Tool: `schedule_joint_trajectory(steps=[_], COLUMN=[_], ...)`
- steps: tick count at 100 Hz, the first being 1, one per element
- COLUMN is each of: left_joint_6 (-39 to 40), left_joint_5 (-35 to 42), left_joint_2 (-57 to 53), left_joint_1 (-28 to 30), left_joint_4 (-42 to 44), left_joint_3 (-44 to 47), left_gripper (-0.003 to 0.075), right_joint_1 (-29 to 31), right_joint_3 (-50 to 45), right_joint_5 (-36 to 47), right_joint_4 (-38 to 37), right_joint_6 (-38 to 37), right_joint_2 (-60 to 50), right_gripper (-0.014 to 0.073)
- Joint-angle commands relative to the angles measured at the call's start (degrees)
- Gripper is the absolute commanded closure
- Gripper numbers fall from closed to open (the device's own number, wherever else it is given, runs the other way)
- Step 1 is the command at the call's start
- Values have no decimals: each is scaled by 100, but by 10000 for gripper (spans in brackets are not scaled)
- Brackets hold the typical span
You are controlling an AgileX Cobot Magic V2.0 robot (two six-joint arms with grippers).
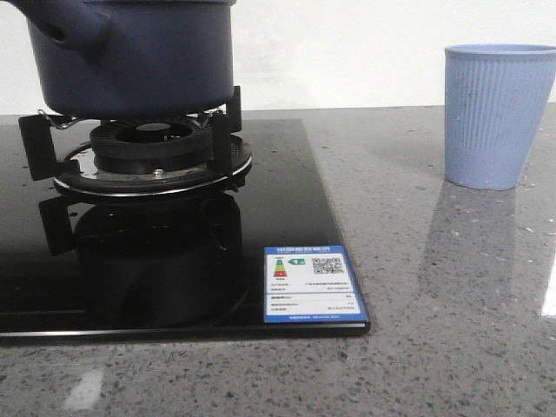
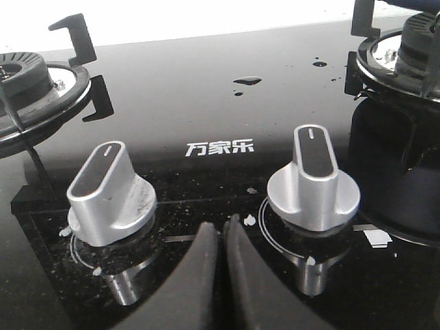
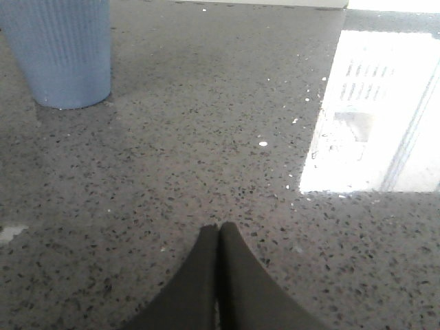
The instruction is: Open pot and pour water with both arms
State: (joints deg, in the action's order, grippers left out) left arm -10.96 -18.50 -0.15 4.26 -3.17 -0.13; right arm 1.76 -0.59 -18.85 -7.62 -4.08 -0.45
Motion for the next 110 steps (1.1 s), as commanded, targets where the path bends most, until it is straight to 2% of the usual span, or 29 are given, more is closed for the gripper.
schedule_joint_trajectory(steps=[1,105,110], left_joint_6=[52,52,52], left_joint_5=[407,420,430], left_joint_2=[-142,-142,-142], left_joint_1=[12,12,12], left_joint_4=[-56,-56,-56], left_joint_3=[72,72,72], left_gripper=[740,740,740], right_joint_1=[37,37,37], right_joint_3=[-139,-139,-139], right_joint_5=[25,75,199], right_joint_4=[-21,-21,-194], right_joint_6=[46,46,46], right_joint_2=[-69,-69,-69], right_gripper=[662,662,662])
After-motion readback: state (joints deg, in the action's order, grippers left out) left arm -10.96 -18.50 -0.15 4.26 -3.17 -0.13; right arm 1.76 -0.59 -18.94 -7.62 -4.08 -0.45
